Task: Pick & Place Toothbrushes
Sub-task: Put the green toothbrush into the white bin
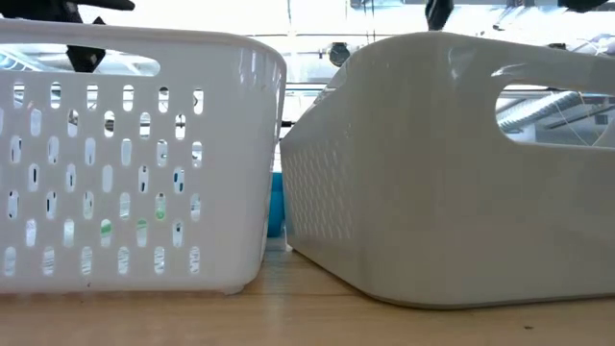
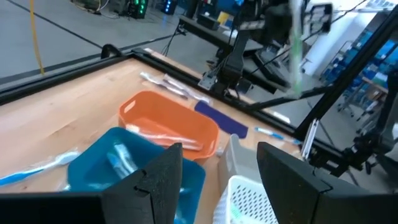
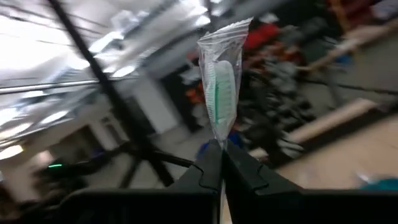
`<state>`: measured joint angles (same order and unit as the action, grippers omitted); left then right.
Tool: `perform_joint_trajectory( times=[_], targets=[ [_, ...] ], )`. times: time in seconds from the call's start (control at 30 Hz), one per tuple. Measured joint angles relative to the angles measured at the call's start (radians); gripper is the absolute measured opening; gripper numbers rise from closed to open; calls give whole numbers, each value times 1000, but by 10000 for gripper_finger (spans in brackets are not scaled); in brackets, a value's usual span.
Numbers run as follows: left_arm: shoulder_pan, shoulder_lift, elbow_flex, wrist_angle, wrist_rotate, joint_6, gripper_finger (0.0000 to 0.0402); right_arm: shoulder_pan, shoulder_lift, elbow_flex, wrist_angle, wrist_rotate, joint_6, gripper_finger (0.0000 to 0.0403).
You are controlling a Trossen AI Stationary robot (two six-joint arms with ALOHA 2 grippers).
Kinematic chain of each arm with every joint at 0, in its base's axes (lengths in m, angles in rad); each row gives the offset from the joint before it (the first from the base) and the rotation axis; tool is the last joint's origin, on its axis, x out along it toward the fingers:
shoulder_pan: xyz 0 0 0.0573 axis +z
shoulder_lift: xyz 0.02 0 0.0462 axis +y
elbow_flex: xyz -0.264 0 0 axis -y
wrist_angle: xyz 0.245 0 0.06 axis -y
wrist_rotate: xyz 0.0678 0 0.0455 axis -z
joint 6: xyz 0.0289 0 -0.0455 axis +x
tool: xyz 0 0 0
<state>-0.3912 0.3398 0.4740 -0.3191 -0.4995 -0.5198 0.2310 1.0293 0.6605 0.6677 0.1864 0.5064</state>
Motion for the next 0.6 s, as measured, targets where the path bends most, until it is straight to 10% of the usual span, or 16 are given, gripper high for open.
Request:
perform_joint_trajectory(
  times=[0.6],
  targets=[
    [0, 505, 0, 668, 57, 94, 207, -42, 223, 0, 157, 98, 85, 0]
  ],
)
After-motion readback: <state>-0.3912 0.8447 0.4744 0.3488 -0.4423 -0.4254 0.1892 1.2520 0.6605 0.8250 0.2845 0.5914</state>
